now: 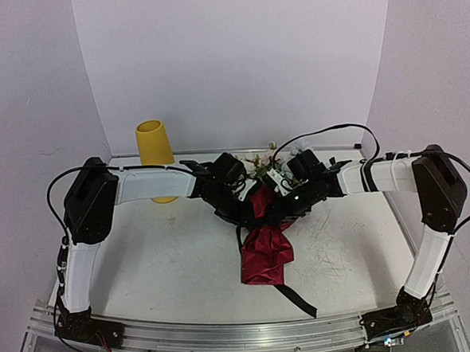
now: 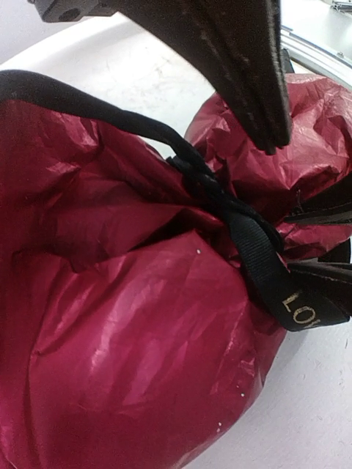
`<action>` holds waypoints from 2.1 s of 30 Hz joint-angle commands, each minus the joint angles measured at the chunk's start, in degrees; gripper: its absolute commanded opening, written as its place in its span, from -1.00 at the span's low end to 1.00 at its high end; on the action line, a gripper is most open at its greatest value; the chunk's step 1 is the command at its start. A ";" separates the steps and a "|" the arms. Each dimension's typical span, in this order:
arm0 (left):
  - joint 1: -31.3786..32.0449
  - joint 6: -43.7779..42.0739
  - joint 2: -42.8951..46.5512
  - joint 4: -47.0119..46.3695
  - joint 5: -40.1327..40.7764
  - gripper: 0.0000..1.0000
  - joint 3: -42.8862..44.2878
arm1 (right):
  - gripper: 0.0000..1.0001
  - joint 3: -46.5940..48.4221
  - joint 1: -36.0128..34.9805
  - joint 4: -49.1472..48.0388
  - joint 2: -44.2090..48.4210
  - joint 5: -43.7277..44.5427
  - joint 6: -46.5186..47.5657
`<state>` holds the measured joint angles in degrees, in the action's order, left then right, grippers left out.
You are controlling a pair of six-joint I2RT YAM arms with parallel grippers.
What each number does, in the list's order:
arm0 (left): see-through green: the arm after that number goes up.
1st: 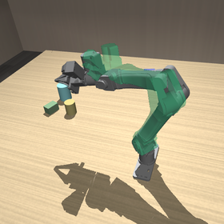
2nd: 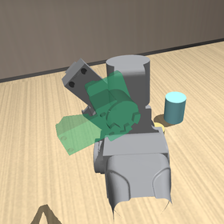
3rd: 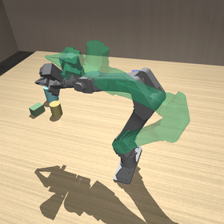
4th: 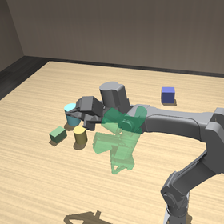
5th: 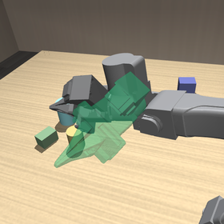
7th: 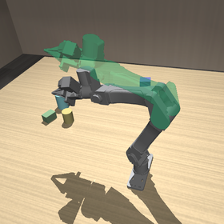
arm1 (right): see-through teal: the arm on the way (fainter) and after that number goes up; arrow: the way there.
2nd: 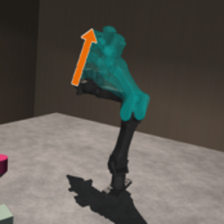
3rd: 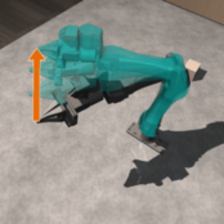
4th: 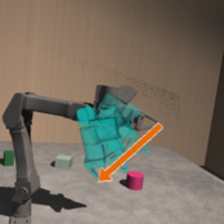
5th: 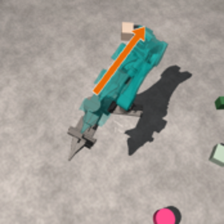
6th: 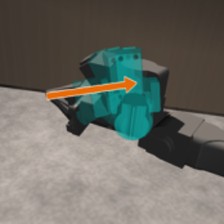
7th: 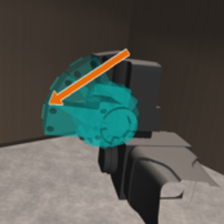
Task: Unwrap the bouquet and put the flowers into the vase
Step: Untie the ribbon from the wrapping paper.
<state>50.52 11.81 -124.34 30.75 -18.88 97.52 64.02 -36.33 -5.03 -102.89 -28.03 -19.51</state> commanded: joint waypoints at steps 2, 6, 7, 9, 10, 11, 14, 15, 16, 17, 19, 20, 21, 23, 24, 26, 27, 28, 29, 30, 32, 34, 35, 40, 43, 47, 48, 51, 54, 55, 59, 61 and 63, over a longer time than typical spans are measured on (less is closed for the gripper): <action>-0.37 -1.82 4.55 -0.26 0.37 -0.61 -1.10 | -1.00 2.78 -0.77 3.61 -2.75 1.00 0.62; -0.42 -2.90 4.08 -0.64 -1.76 -0.55 -0.80 | -1.00 2.65 -0.78 6.54 -4.48 4.43 1.25; -0.42 -3.15 3.97 -0.68 -1.90 -0.54 -0.72 | -1.00 2.38 -0.77 7.09 -4.51 5.13 1.41; -0.42 -4.05 3.81 -0.69 -2.51 -0.54 -0.31 | -1.00 1.86 -0.80 7.83 -4.42 6.49 1.39; -0.47 -4.39 3.72 -0.76 -2.93 -0.54 -0.08 | -1.00 1.45 -0.81 7.99 -4.33 7.01 1.26; -0.40 -4.62 3.56 -0.82 -3.55 -0.54 0.16 | -1.00 1.18 -0.78 8.07 -4.29 7.06 1.21; -0.31 -5.01 3.03 -1.05 -5.48 -0.57 0.85 | -1.00 1.22 -0.76 8.52 -4.21 6.33 0.93; -0.25 -5.09 2.86 -1.13 -6.06 -0.58 1.04 | -1.00 1.32 -0.77 8.64 -3.67 6.05 0.78; -0.20 -5.28 2.77 -1.22 -6.75 -0.59 1.23 | -1.00 1.32 -0.80 8.71 -2.86 5.95 0.64; -0.16 -5.46 2.70 -1.26 -7.48 -0.59 1.42 | -1.00 0.91 -0.81 8.59 -1.17 6.38 0.41; -0.07 -6.08 2.78 -1.39 -8.93 -0.61 1.75 | -1.00 -0.35 -0.76 7.78 3.77 7.57 -0.11; 0.03 -6.35 2.74 -1.52 -9.43 -0.61 1.98 | -1.00 -1.12 -0.76 7.45 5.43 8.25 -0.35; 0.13 -6.64 2.67 -1.58 -9.70 -0.61 2.33 | -1.00 -1.72 -0.78 7.20 6.90 8.68 -0.61; 0.38 -7.19 2.42 -1.73 -9.75 -0.60 2.96 | -1.00 -2.58 -0.79 6.85 8.60 8.77 -1.01; 0.46 -7.38 2.19 -1.74 -9.72 -0.60 3.31 | -1.00 -2.83 -0.77 6.79 8.87 8.60 -1.26; 0.61 -7.84 1.67 -1.87 -9.46 -0.59 3.99 | -1.00 -3.27 -0.78 6.63 9.03 8.47 -1.83; 0.70 -8.12 1.48 -1.92 -9.27 -0.60 4.27 | -1.00 -3.47 -0.76 6.42 9.15 8.51 -2.04; 0.78 -8.18 1.28 -2.08 -8.96 -0.60 4.54 | -1.00 -3.78 -0.76 5.98 9.50 8.49 -2.32; 0.86 -8.19 1.09 -2.22 -8.61 -0.60 4.81 | -1.00 -4.09 -0.76 5.57 9.89 8.45 -2.61; 0.93 -8.07 0.90 -2.29 -8.11 -0.61 5.08 | -1.00 -4.34 -0.76 5.48 10.31 8.26 -2.76; 0.98 -8.34 0.43 -2.40 -7.76 -0.63 5.25 | -1.00 -4.36 -0.77 5.47 10.48 7.43 -2.89; 1.01 -8.90 0.04 -2.43 -7.43 -0.66 5.37 | -1.00 -4.34 -0.76 3.99 9.86 6.60 -2.92; 1.00 -9.18 -0.12 -2.44 -7.41 -0.66 5.39 | -1.00 -4.43 -0.79 3.65 9.49 6.35 -3.05; 0.98 -9.70 -0.48 -2.43 -8.08 -0.67 4.85 | -1.00 -5.49 -0.77 1.32 7.33 4.89 -3.76; 0.98 -9.84 -0.79 -2.43 -8.27 -0.61 4.08 | -1.00 -5.80 -0.81 0.09 5.22 3.42 -4.32; 0.98 -10.18 -1.56 -2.45 -7.84 -0.55 3.97 | -1.00 -6.16 -0.80 0.02 2.28 2.64 -4.95; 0.97 -10.28 -1.80 -2.45 -7.59 -0.55 4.09 | -1.00 -6.41 -0.81 0.02 1.78 2.73 -5.05; 0.98 -10.46 -2.34 -2.44 -6.73 -0.56 4.35 | -1.00 -6.79 -0.77 0.09 0.79 2.86 -5.10; 1.09 -10.29 -2.74 -2.45 -6.38 -0.56 4.90 | -1.00 -6.89 -0.78 0.10 0.21 2.29 -5.00; 1.13 -10.18 -2.90 -2.44 -6.08 -0.56 5.06 | -1.00 -6.90 -0.78 0.10 0.26 2.31 -5.09; 1.62 -10.32 -3.52 -2.58 -4.63 -0.52 5.15 | -1.00 -7.34 -0.76 -0.01 1.50 2.68 -4.96; 1.75 -10.40 -3.88 -2.94 -3.95 -0.45 5.13 | -1.00 -7.56 -0.82 -0.15 1.87 2.63 -4.93; 1.85 -10.37 -4.14 -3.50 -3.29 -0.41 5.08 | -1.00 -7.59 -0.77 -0.19 1.85 2.38 -4.91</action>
<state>51.82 2.57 -127.00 29.43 -24.06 100.18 57.26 -36.80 -6.46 -102.13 -24.46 -24.10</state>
